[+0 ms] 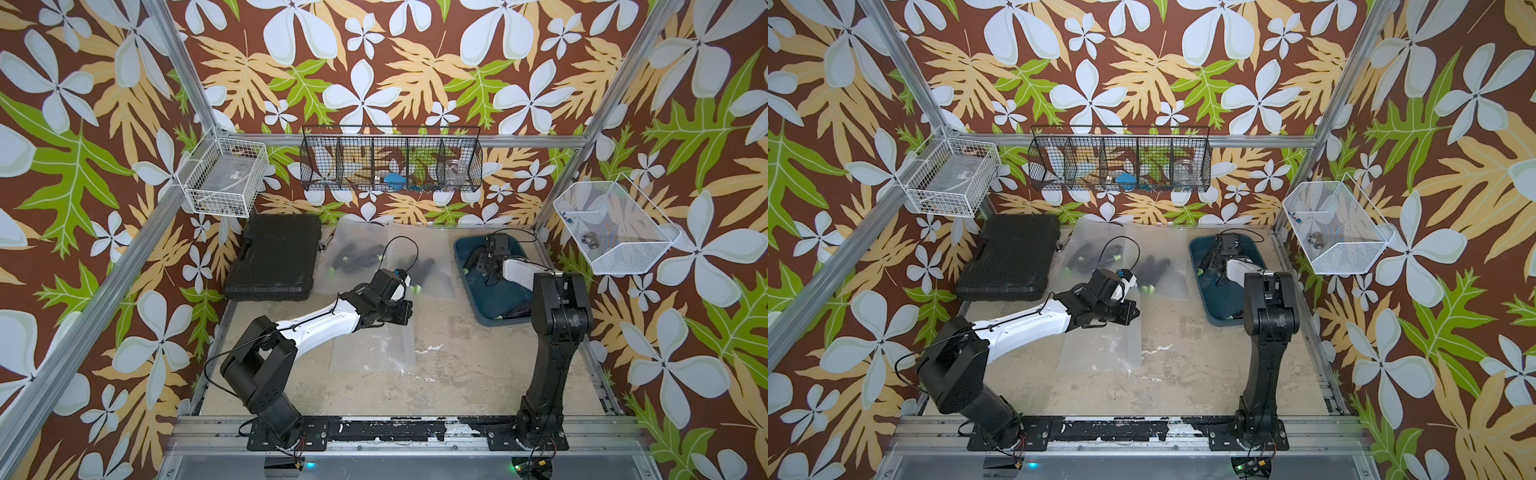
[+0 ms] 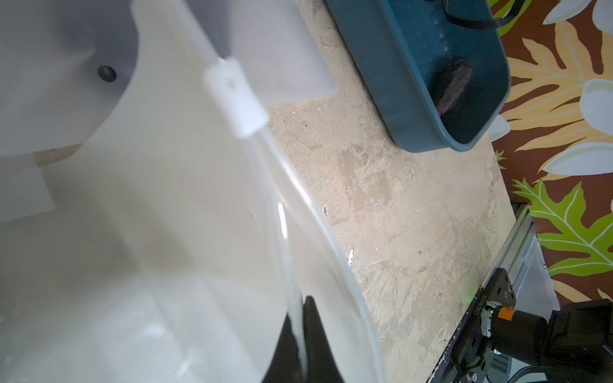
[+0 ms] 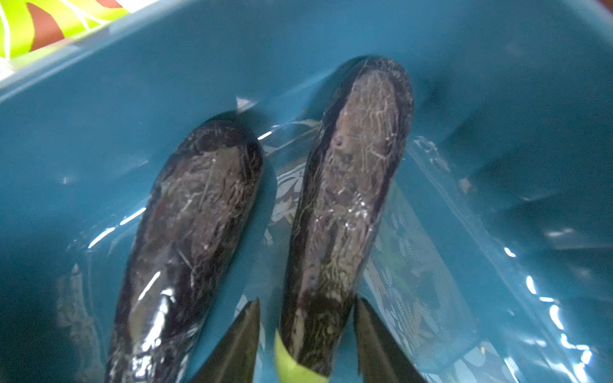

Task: Place the eggplant in a zip-top bag and seal the zipper
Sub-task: Pick up the eggplant from the basket.

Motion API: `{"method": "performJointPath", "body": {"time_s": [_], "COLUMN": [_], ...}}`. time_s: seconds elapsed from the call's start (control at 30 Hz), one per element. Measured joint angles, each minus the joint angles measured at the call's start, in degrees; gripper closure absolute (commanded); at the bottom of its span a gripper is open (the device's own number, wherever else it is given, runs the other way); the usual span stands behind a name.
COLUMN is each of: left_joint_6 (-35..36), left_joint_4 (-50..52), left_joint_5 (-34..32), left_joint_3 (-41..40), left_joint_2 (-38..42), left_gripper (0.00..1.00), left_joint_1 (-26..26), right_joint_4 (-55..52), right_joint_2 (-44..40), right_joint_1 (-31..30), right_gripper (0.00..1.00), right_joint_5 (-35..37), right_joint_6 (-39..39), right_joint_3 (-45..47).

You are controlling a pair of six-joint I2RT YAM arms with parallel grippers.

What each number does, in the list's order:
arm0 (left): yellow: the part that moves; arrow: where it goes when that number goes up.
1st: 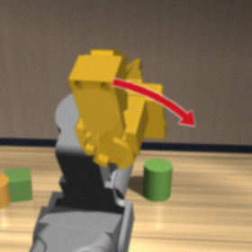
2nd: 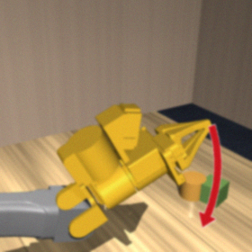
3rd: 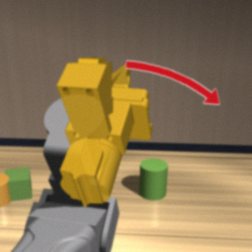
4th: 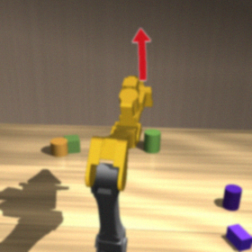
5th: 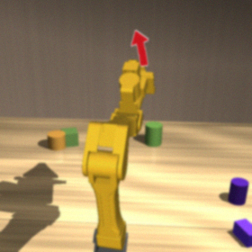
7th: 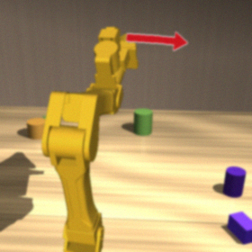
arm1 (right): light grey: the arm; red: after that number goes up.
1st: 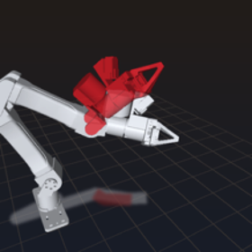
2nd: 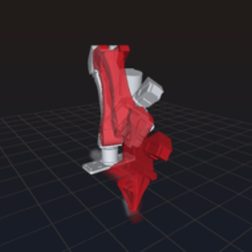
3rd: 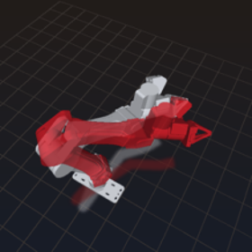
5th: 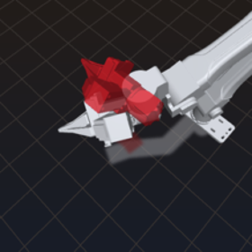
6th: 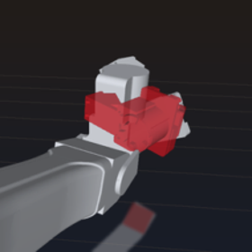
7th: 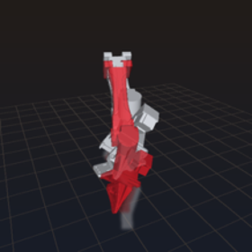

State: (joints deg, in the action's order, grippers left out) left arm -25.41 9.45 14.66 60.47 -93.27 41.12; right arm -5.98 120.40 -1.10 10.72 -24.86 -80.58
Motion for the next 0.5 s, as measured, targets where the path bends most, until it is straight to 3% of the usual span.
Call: {"method": "performJointPath", "body": {"time_s": [0.13, 0.5], "left_joint_6": [0.0, 0.2], "left_joint_4": [-0.1, -0.7], "left_joint_5": [0.4, 0.8], "left_joint_3": [0.0, -0.7], "left_joint_2": [0.0, -0.7], "left_gripper": [1.00, 1.00], "left_joint_1": [-0.3, -1.3], "right_joint_4": [0.1, -1.4], "right_joint_2": [-0.1, -21.6], "right_joint_1": [0.5, -2.1], "right_gripper": [0.80, 0.85], "right_joint_5": [-0.5, -6.5], "right_joint_6": [-0.4, -0.9], "right_joint_3": [0.6, 15.9]}}
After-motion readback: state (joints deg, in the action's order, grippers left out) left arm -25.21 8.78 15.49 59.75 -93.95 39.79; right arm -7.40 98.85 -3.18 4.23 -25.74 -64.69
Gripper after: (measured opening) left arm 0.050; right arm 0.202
